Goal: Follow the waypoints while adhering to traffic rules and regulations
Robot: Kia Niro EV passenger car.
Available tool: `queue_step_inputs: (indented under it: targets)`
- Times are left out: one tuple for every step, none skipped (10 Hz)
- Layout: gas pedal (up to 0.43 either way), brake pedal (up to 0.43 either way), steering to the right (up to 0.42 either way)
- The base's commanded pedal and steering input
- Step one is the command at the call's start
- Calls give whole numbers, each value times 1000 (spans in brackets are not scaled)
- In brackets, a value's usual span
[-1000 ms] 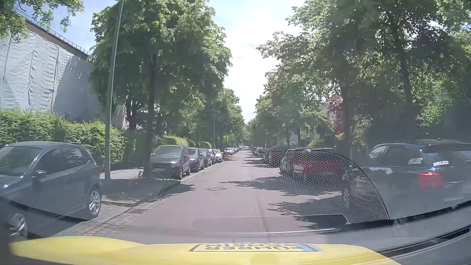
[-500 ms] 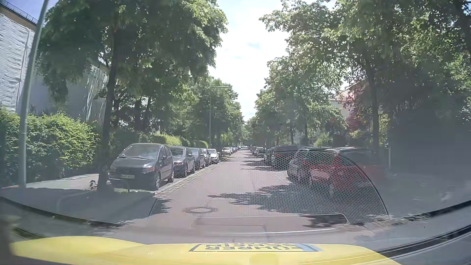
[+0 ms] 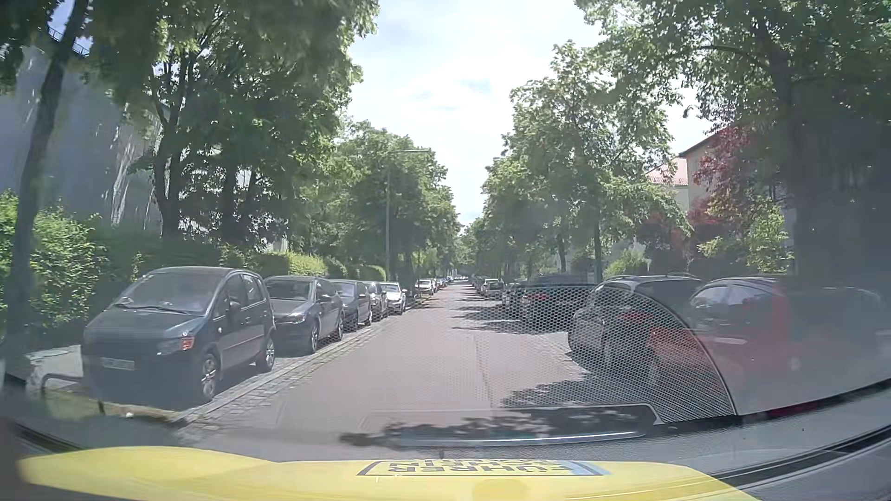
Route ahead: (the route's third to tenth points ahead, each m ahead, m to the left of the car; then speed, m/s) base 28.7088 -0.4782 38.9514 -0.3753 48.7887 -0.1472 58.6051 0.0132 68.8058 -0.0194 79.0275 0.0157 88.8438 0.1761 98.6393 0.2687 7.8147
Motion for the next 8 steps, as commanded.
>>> queue_step_inputs:
  targets:
    - [79,0,4]
    - [79,0,4]
    - [67,0,4]
    - [67,0,3]
    - [67,0,2]
    - [67,0,2]
    - [67,0,2]
    - [67,0,3]
